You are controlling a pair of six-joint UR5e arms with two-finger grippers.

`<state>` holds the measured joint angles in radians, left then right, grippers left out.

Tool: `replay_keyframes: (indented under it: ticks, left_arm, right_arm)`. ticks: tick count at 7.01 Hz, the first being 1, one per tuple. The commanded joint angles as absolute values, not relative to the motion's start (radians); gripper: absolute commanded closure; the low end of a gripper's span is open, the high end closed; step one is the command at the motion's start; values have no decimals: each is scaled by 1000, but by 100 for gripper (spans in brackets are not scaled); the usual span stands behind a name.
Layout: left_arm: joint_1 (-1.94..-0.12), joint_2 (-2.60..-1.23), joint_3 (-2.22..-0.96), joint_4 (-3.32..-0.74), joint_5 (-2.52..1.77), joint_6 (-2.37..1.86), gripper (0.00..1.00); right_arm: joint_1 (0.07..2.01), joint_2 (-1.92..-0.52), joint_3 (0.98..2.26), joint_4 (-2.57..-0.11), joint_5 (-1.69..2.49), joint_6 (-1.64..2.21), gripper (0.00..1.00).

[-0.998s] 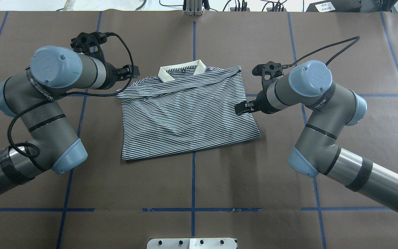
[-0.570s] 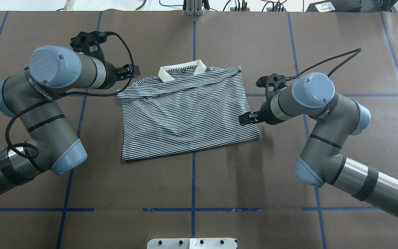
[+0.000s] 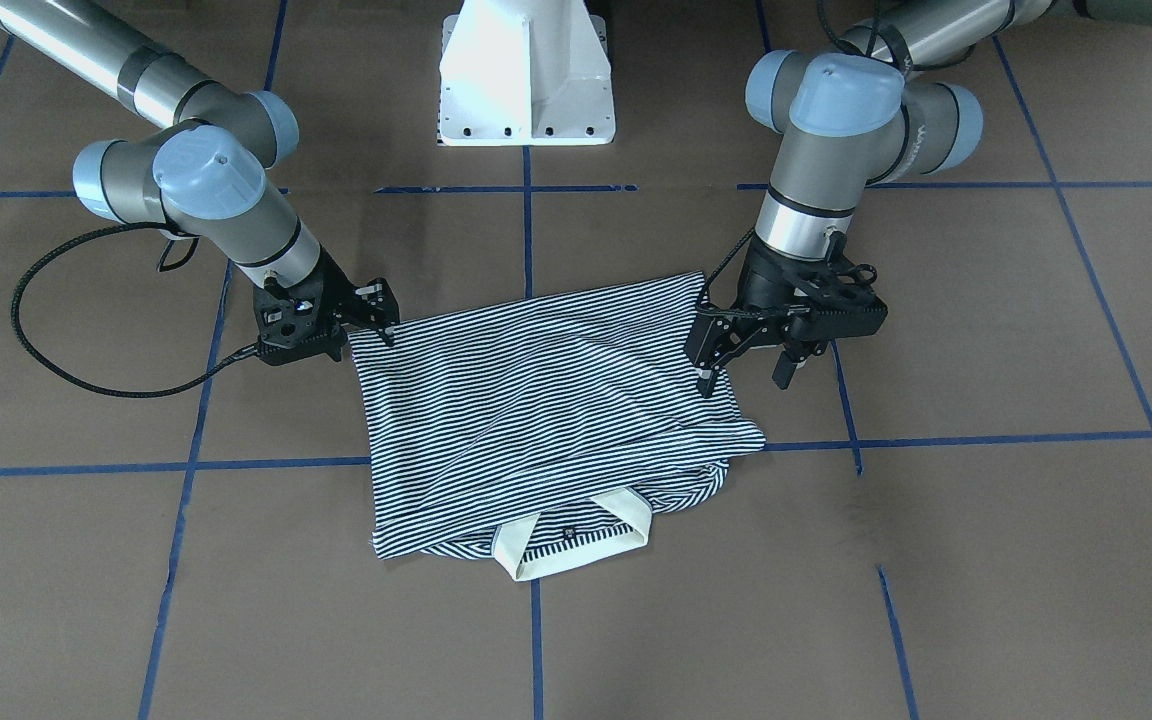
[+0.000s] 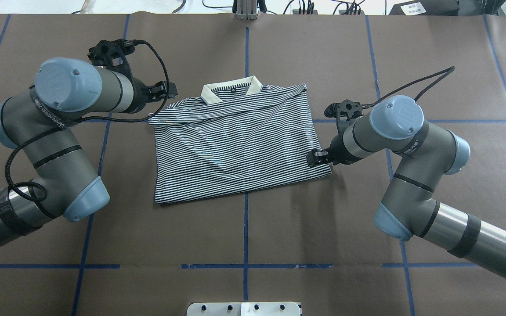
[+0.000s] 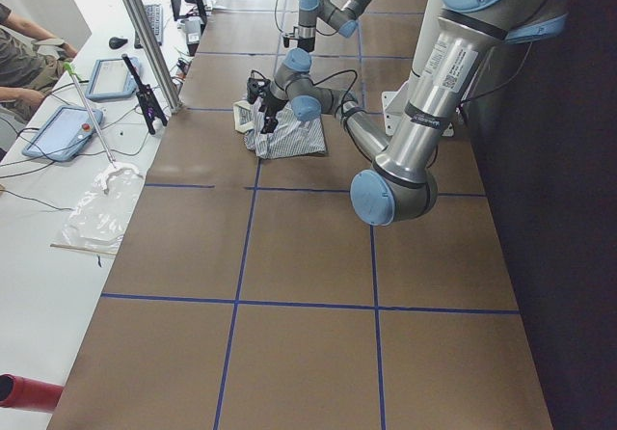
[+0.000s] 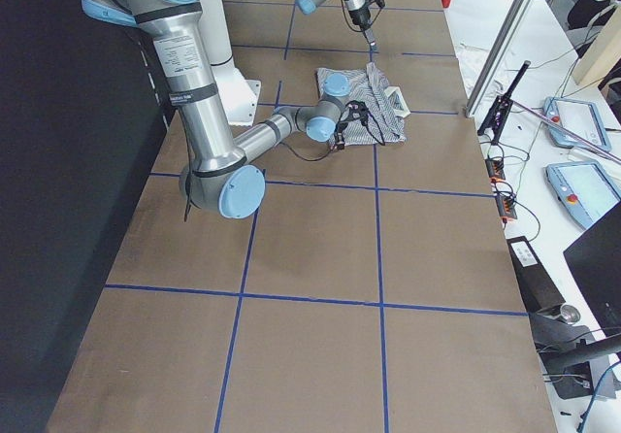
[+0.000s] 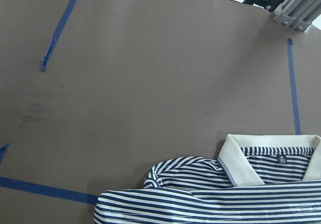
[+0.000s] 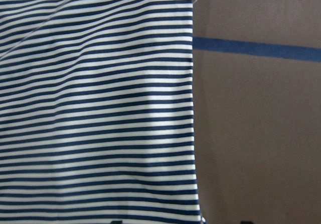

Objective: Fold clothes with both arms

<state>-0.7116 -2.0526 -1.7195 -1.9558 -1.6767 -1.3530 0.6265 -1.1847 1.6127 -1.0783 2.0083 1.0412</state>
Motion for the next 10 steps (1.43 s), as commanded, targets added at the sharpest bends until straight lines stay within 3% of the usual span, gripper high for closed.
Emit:
replay_keyframes:
  ticks: [1, 6, 10]
  left_arm:
    - [-712, -2052, -1720, -1956, -1677, -1353, 0]
    - [-710, -2054, -1727, -1956, -1675, -1355, 0]
    - [-710, -2052, -1733, -1948, -1675, -1355, 0]
  right_arm:
    - [626, -1186, 1612, -1077, 2034, 1040, 100]
    - [627, -1232, 1637, -1075, 2042, 1039, 100]
    - [562, -1489, 1904, -1075, 2043, 1039, 100]
